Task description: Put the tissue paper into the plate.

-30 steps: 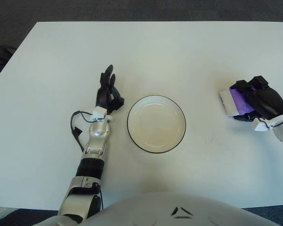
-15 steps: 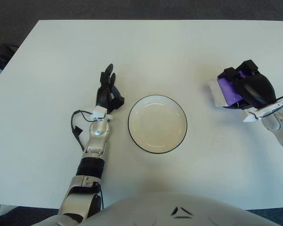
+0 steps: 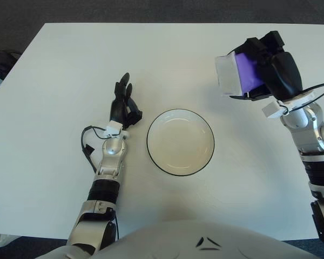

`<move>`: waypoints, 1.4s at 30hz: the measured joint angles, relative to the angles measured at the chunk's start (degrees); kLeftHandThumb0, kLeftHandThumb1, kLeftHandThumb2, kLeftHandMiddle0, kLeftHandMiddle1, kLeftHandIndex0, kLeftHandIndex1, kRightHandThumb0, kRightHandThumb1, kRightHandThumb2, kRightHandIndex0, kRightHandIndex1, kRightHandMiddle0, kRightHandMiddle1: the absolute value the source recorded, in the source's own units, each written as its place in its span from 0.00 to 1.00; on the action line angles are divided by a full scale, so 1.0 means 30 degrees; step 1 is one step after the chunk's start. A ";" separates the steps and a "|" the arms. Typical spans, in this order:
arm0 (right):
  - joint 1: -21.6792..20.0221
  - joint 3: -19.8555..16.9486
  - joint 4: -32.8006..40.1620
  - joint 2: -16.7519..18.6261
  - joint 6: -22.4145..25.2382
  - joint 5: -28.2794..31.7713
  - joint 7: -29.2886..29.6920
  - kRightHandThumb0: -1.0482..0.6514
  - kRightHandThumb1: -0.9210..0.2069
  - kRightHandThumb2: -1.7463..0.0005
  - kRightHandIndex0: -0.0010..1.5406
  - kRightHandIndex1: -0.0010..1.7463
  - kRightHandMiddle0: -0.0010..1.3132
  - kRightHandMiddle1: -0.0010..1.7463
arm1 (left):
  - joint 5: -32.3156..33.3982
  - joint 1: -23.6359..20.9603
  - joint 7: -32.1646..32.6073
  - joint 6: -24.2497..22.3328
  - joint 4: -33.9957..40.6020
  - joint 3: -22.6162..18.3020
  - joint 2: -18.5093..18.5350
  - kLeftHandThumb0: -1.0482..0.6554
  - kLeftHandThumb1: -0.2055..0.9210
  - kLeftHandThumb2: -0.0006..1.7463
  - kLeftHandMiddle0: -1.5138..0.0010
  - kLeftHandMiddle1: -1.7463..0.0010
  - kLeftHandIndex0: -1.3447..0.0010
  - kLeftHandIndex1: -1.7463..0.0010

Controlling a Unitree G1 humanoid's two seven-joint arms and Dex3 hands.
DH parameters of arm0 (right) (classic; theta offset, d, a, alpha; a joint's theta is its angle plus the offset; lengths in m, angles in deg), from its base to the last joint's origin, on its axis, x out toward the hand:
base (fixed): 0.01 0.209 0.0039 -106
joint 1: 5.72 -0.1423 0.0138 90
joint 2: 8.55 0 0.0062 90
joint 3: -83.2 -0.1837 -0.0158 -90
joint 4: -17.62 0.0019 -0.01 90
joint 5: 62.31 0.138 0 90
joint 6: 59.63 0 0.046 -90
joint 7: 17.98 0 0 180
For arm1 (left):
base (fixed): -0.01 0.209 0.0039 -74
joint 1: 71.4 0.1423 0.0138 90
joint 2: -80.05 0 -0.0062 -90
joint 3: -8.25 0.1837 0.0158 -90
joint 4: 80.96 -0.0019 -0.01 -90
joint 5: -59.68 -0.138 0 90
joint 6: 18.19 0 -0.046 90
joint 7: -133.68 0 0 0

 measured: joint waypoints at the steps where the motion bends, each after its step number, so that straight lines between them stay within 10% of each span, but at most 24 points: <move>1: -0.0087 0.0198 0.0001 0.0450 -0.0120 0.0016 0.0000 0.45 0.33 0.46 0.83 1.00 0.77 1.00 | -0.0001 -0.0017 -0.0008 0.0002 0.0004 0.0001 0.0005 0.13 1.00 0.65 0.81 1.00 1.00 0.71; 18: 0.0068 0.2861 0.2077 0.4232 -0.0254 0.1746 -0.2940 0.55 0.45 0.36 0.76 1.00 0.68 1.00 | -0.0124 -0.0047 -0.0020 -0.0069 0.0066 0.0061 0.0005 0.12 1.00 0.64 0.81 1.00 1.00 0.73; 42: 0.2970 0.4499 0.5385 0.4205 -0.1582 0.2092 -0.6403 0.57 0.48 0.35 0.73 1.00 0.64 1.00 | -0.0039 -0.0470 -0.0118 0.0454 -0.0874 0.0108 0.0341 0.09 1.00 0.67 0.84 0.99 1.00 0.77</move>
